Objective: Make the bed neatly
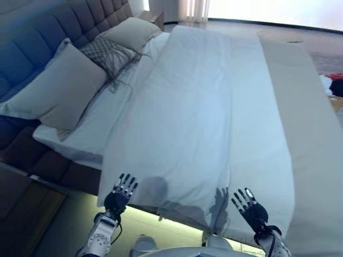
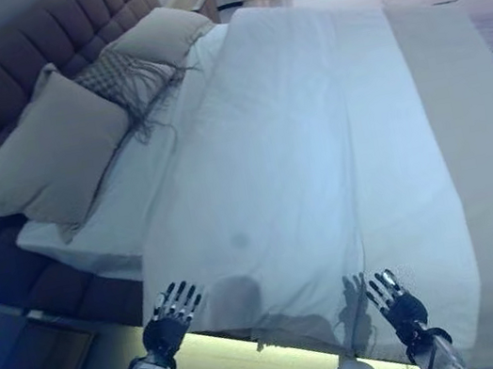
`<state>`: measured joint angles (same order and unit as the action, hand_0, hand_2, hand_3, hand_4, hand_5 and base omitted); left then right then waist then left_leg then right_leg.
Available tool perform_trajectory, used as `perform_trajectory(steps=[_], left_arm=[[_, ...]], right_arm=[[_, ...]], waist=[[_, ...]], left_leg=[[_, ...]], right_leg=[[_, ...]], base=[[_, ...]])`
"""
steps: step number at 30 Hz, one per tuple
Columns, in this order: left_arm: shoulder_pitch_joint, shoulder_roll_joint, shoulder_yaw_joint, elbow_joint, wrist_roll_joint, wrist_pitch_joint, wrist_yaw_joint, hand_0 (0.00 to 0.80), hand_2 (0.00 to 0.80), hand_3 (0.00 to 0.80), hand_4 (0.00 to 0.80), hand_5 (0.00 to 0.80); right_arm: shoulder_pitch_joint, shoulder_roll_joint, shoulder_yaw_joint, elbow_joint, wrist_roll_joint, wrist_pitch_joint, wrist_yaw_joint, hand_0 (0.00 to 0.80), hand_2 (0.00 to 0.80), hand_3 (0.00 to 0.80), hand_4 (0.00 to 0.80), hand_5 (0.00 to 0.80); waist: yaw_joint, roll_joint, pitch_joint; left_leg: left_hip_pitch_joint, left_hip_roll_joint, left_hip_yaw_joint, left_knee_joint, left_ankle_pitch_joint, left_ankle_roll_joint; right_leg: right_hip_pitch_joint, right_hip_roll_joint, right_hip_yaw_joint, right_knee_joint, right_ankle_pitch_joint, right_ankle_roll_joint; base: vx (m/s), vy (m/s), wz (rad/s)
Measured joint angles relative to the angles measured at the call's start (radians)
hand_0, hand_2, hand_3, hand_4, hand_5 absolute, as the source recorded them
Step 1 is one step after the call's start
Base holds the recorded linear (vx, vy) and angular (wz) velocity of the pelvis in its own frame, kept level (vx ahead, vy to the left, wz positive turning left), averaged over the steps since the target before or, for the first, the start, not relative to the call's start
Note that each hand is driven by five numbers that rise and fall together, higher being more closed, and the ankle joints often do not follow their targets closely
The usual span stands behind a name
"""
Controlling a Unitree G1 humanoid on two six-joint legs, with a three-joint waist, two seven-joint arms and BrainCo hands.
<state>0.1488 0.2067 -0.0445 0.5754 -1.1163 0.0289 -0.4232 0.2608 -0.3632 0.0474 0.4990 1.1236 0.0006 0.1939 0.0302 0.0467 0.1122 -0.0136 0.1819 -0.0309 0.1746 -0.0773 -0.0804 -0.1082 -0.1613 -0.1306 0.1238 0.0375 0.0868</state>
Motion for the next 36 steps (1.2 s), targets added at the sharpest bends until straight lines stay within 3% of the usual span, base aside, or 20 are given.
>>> perform_trajectory(steps=[2, 4, 5, 6, 7, 8, 9, 10, 11, 12, 13, 14, 16, 18, 19, 20, 23, 26, 30, 36], left_arm=[[-0.020, 0.007, -0.016, 0.003, 0.000, 0.018, -0.001, 0.000, 0.000, 0.000, 0.000, 0.000], [-0.027, 0.007, -0.024, 0.003, 0.001, 0.030, 0.000, 0.000, 0.000, 0.000, 0.000, 0.000], [-0.029, 0.007, -0.037, 0.001, 0.002, 0.034, 0.000, 0.000, 0.000, 0.000, 0.000, 0.000], [-0.038, 0.003, -0.058, -0.001, 0.003, 0.042, 0.000, 0.000, 0.000, 0.000, 0.000, 0.000], [-0.043, -0.001, -0.066, -0.005, 0.003, 0.050, -0.002, 0.000, 0.000, 0.000, 0.000, 0.000], [-0.053, 0.007, -0.058, -0.005, 0.003, 0.054, 0.001, 0.000, 0.000, 0.000, 0.000, 0.000], [-0.038, 0.006, -0.054, -0.007, 0.003, 0.058, 0.002, 0.000, 0.000, 0.000, 0.000, 0.000], [-0.022, 0.019, -0.050, -0.016, 0.002, 0.063, 0.002, 0.000, 0.000, 0.000, 0.000, 0.000], [-0.012, 0.053, -0.053, -0.029, 0.003, 0.072, 0.002, 0.000, 0.000, 0.000, 0.000, 0.000], [0.004, 0.088, -0.049, -0.052, 0.003, 0.076, 0.002, 0.000, 0.000, 0.000, 0.000, 0.000], [0.014, 0.116, -0.038, -0.053, 0.004, 0.080, 0.004, 0.000, 0.000, 0.000, 0.000, 0.000], [0.025, 0.134, -0.025, -0.049, 0.015, 0.086, 0.005, 0.000, 0.000, 0.000, 0.000, 0.000], [0.024, 0.142, -0.014, -0.047, 0.038, 0.096, 0.004, 0.000, 0.000, 0.000, 0.000, 0.000], [0.016, 0.151, -0.012, -0.063, 0.038, 0.113, -0.018, 0.000, 0.000, 0.000, 0.000, 0.000], [0.011, 0.156, -0.011, -0.070, 0.035, 0.114, -0.047, 0.000, 0.000, 0.000, 0.000, 0.000], [0.018, 0.160, -0.006, -0.073, 0.033, 0.114, -0.075, 0.000, 0.000, 0.000, 0.000, 0.000], [0.030, 0.154, -0.005, -0.070, -0.019, 0.115, -0.148, 0.000, 0.000, 0.000, 0.000, 0.000], [-0.038, 0.064, -0.016, -0.049, -0.129, 0.103, -0.228, 0.000, 0.000, 0.000, 0.000, 0.000], [-0.211, -0.010, -0.060, 0.007, -0.227, 0.061, -0.314, 0.000, 0.000, 0.000, 0.000, 0.000], [-0.347, -0.005, -0.100, 0.010, -0.242, -0.066, -0.382, 0.000, 0.000, 0.000, 0.000, 0.000]], right_arm=[[0.004, 0.030, -0.015, 0.012, 0.000, 0.000, 0.005, 0.000, 0.000, 0.000, 0.000, 0.000], [0.011, 0.047, -0.010, 0.019, 0.000, -0.001, 0.018, 0.000, 0.000, 0.000, 0.000, 0.000], [0.007, 0.039, -0.008, 0.018, 0.001, -0.001, 0.020, 0.000, 0.000, 0.000, 0.000, 0.000], [0.016, 0.026, -0.011, 0.015, 0.001, -0.003, 0.021, 0.000, 0.000, 0.000, 0.000, 0.000], [0.021, 0.023, -0.015, 0.027, 0.002, -0.004, 0.021, 0.000, 0.000, 0.000, 0.000, 0.000], [0.021, 0.038, -0.018, 0.041, 0.007, 0.002, 0.019, 0.000, 0.000, 0.000, 0.000, 0.000], [0.030, 0.047, -0.009, 0.041, 0.008, 0.008, 0.022, 0.000, 0.000, 0.000, 0.000, 0.000], [0.034, 0.060, -0.004, 0.039, 0.009, 0.019, 0.024, 0.000, 0.000, 0.000, 0.000, 0.000], [0.040, 0.074, -0.007, 0.034, 0.011, 0.021, 0.031, 0.000, 0.000, 0.000, 0.000, 0.000], [0.045, 0.094, -0.004, 0.031, 0.021, 0.022, 0.039, 0.000, 0.000, 0.000, 0.000, 0.000], [0.035, 0.116, -0.004, 0.024, 0.036, 0.025, 0.042, 0.000, 0.000, 0.000, 0.000, 0.000], [0.005, 0.140, -0.021, 0.022, 0.056, 0.036, 0.054, 0.000, 0.000, 0.000, 0.000, 0.000], [-0.034, 0.161, -0.038, 0.024, 0.076, 0.068, 0.073, 0.000, 0.000, 0.000, 0.000, 0.000], [-0.009, 0.162, -0.034, 0.018, 0.075, 0.093, 0.093, 0.000, 0.000, 0.000, 0.000, 0.000], [0.016, 0.160, -0.028, 0.017, 0.075, 0.094, 0.114, 0.000, 0.000, 0.000, 0.000, 0.000], [0.036, 0.156, -0.011, 0.017, 0.075, 0.098, 0.133, 0.000, 0.000, 0.000, 0.000, 0.000], [0.057, 0.148, 0.010, 0.020, 0.075, 0.100, 0.171, 0.000, 0.000, 0.000, 0.000, 0.000], [-0.018, 0.097, 0.047, 0.021, 0.074, 0.075, 0.188, 0.000, 0.000, 0.000, 0.000, 0.000], [-0.175, 0.073, 0.043, 0.026, 0.075, 0.028, 0.207, 0.000, 0.000, 0.000, 0.000, 0.000], [-0.317, 0.065, 0.043, -0.024, 0.078, -0.012, 0.230, 0.000, 0.000, 0.000, 0.000, 0.000]], waist=[[-0.041, -0.014, 0.010], [-0.044, -0.027, 0.013], [-0.047, -0.010, 0.015], [-0.062, 0.020, 0.016], [-0.078, 0.037, 0.022], [-0.076, 0.012, 0.037], [-0.066, 0.033, 0.037], [-0.070, 0.032, 0.037], [-0.071, 0.001, 0.036], [-0.063, -0.038, 0.035], [-0.040, -0.070, 0.034], [-0.031, -0.066, 0.037], [-0.038, -0.050, 0.051], [-0.042, -0.053, 0.049], [-0.038, -0.047, 0.043], [-0.034, -0.051, 0.034], [-0.039, -0.060, 0.018], [-0.039, -0.020, 0.041], [-0.048, -0.009, 0.146], [-0.094, -0.042, 0.286]], left_leg=[[-0.048, 0.017, -0.022, 0.102, -0.025, -0.017], [-0.049, 0.051, -0.040, 0.157, -0.041, -0.039], [-0.039, 0.061, -0.040, 0.138, -0.043, -0.039], [-0.026, 0.081, -0.043, 0.102, -0.056, -0.005], [-0.018, 0.083, -0.049, 0.083, -0.137, -0.090], [-0.017, 0.034, -0.013, 0.109, -0.136, -0.115], [-0.023, 0.029, 0.015, 0.119, -0.141, -0.111], [-0.026, 0.021, 0.034, 0.118, -0.133, -0.098], [-0.016, -0.011, 0.047, 0.113, -0.125, -0.085], [-0.009, -0.052, 0.056, 0.118, -0.120, -0.089], [-0.006, -0.076, 0.053, 0.136, -0.140, -0.090], [-0.021, -0.075, 0.055, 0.172, -0.165, -0.092], [-0.049, -0.072, 0.058, 0.225, -0.203, -0.083], [-0.052, -0.078, 0.055, 0.229, -0.214, -0.065], [-0.053, -0.058, 0.057, 0.220, -0.210, -0.061], [-0.059, -0.035, 0.059, 0.219, -0.208, -0.064], [-0.106, 0.010, 0.028, 0.203, -0.183, -0.105], [-0.215, 0.040, 0.017, 0.214, -0.150, -0.138], [-0.323, 0.041, -0.012, 0.228, -0.105, -0.141], [-0.508, 0.012, 0.001, 0.279, -0.059, -0.114]], right_leg=[[-0.006, -0.025, 0.009, 0.013, -0.006, 0.008], [-0.038, -0.060, 0.041, 0.019, -0.009, 0.013], [-0.044, -0.076, 0.043, 0.012, -0.012, 0.024], [-0.049, -0.087, 0.044, 0.009, -0.011, 0.054], [-0.062, -0.110, 0.062, 0.014, -0.005, 0.082], [-0.059, -0.154, 0.098, -0.011, -0.008, 0.106], [-0.065, -0.166, 0.127, 0.036, -0.009, 0.110], [-0.095, -0.175, 0.152, 0.181, -0.046, 0.111], [-0.080, -0.212, 0.162, 0.245, -0.083, 0.108], [-0.053, -0.252, 0.166, 0.208, -0.061, 0.080], [-0.036, -0.271, 0.167, 0.144, -0.071, 0.090], [-0.038, -0.278, 0.159, 0.106, -0.045, 0.105], [-0.042, -0.271, 0.143, 0.078, 0.017, 0.115], [-0.043, -0.261, 0.118, 0.082, 0.051, 0.089], [-0.054, -0.250, 0.083, 0.087, 0.063, 0.090], [-0.063, -0.223, 0.075, 0.118, 0.016, 0.101], [-0.115, -0.168, 0.069, 0.162, -0.063, 0.149], [-0.237, -0.128, 0.086, 0.193, -0.037, 0.129], [-0.320, -0.125, 0.071, 0.192, -0.001, 0.109], [-0.458, -0.140, 0.080, 0.133, 0.057, 0.112]], base=[[0.072, 0.457, 0.28], [0.086, 0.504, -0.27], [0.099, 0.652, -0.30], [0.087, 0.666, -0.03], [0.085, 0.683, -0.05], [0.061, 0.564, -0.26], [0.052, 0.527, -0.30], [0.038, 0.402, -0.06], [0.022, 0.368, 0.04], [-0.020, 0.288, -0.26], [-0.082, 0.353, -0.77], [-0.094, 0.288, -0.91], [-0.081, 0.299, -0.53], [-0.059, 0.185, -0.09], [-0.056, -0.003, -0.08], [-0.055, -0.042, -0.11], [-0.204, -0.005, 0.04], [-0.400, 0.062, -0.07], [-0.230, 0.151, 0.15], [-0.172, 0.232, 0.07]])
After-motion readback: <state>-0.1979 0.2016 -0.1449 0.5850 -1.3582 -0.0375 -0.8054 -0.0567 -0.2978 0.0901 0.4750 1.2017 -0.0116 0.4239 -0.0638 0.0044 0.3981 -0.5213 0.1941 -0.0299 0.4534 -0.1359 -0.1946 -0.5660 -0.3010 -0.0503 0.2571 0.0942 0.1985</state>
